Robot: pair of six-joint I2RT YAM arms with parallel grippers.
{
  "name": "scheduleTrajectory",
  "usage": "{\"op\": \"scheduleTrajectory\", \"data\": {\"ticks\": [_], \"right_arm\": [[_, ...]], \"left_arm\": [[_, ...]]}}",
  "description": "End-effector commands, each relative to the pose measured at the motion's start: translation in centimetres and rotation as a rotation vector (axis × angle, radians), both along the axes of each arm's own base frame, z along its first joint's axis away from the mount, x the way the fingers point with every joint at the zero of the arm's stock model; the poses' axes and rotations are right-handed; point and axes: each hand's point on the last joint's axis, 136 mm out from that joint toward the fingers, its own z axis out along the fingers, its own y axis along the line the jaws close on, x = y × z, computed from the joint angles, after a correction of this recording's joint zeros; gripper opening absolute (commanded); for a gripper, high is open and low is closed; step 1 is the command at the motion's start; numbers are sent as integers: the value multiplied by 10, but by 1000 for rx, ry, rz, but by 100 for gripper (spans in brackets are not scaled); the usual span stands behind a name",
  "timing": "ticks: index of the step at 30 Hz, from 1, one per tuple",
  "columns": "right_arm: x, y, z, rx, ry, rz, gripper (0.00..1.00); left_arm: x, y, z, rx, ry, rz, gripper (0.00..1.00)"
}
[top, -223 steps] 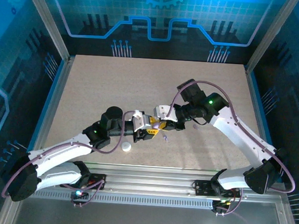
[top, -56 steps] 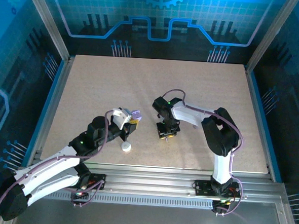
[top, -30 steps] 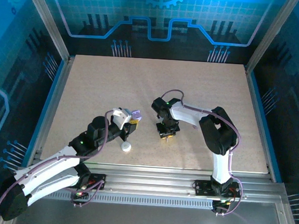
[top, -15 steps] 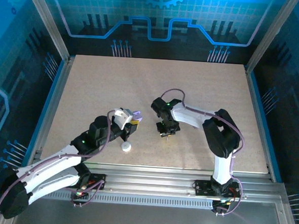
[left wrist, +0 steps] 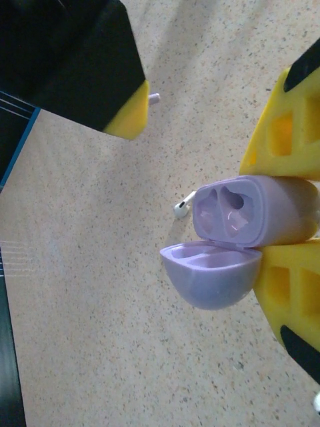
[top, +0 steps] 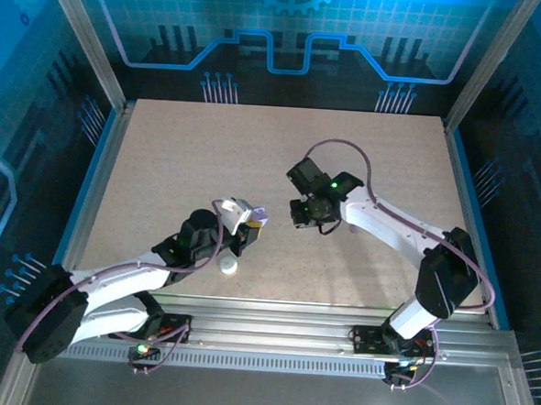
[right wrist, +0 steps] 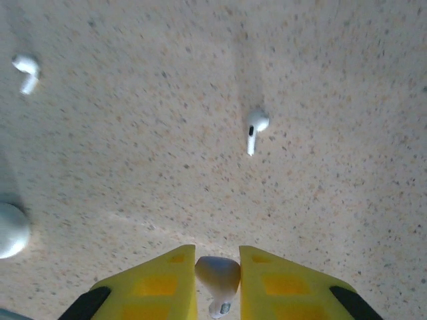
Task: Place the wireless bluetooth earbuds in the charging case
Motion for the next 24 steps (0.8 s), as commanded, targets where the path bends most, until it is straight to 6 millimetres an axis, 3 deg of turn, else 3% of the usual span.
{"op": "scheduleTrajectory", "data": {"ticks": [1,6,13,24], "right_arm": [[8,11,42,93,-110,-17,19],[13,20,77,176,-188,-5,19],[14,43,110,301,-277,56,18],[4,62,131,430,-405,165,18]], "left_arm": [[3,-16,21,-86,-55,-34,13],[5,-28,28,-124,-71,-56,13],[5,-41,44,-175,-115,-105,13],[0,-53,69,-234,-184,-180,13]]}}
